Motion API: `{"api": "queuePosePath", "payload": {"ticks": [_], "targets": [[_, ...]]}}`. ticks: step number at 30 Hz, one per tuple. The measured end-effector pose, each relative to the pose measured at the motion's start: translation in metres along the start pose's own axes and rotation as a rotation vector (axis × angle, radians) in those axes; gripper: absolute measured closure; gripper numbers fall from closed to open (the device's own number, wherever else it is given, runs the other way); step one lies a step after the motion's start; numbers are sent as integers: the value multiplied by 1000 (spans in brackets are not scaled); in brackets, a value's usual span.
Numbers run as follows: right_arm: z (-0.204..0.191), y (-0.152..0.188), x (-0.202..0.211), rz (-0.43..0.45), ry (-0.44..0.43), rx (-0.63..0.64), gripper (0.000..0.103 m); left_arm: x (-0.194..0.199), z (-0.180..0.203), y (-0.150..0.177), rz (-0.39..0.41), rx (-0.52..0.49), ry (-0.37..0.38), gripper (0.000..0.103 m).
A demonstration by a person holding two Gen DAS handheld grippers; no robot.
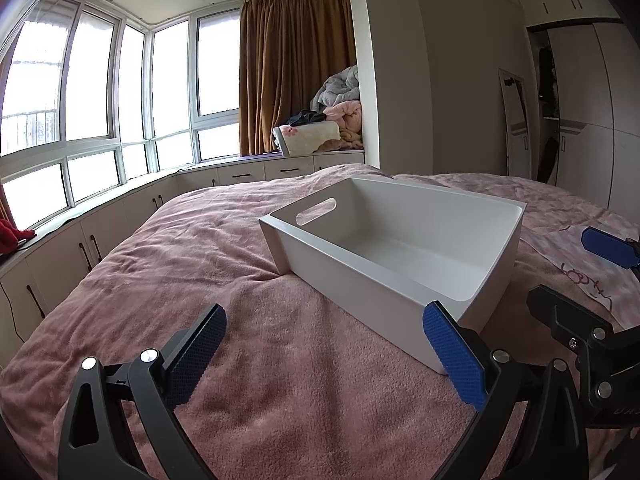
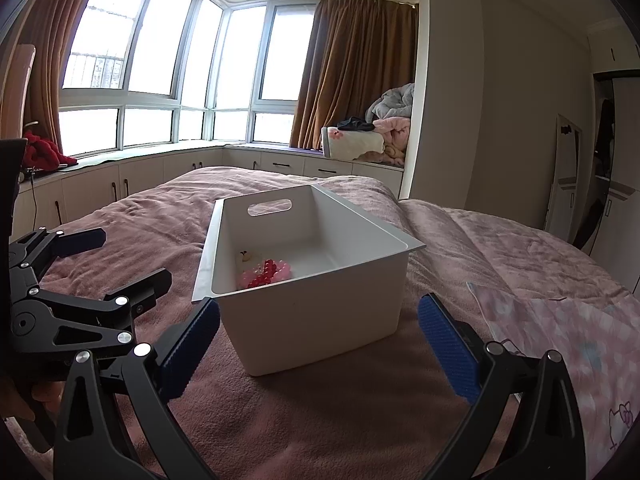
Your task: Organize jewelry
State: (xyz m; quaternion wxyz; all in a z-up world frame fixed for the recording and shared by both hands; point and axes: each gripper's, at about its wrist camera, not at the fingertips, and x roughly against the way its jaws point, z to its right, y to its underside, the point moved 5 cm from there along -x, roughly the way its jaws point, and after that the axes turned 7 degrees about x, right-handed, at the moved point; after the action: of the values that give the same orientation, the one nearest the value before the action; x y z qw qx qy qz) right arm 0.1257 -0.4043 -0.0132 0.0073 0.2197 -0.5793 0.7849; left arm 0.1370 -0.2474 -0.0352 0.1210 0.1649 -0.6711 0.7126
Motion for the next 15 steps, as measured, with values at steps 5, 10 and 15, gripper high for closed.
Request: {"api": "queuePosePath", "payload": {"ticks": [5, 10, 15], "targets": [[1, 1, 0, -2, 0, -8, 5, 1, -4, 0, 10, 27, 9, 4], [1, 2, 0, -4, 0, -14, 5, -1, -4, 0, 3, 35, 21, 4], [1, 2, 0, -4, -1, -14, 5, -2, -5, 0, 5, 35, 26, 4]]}}
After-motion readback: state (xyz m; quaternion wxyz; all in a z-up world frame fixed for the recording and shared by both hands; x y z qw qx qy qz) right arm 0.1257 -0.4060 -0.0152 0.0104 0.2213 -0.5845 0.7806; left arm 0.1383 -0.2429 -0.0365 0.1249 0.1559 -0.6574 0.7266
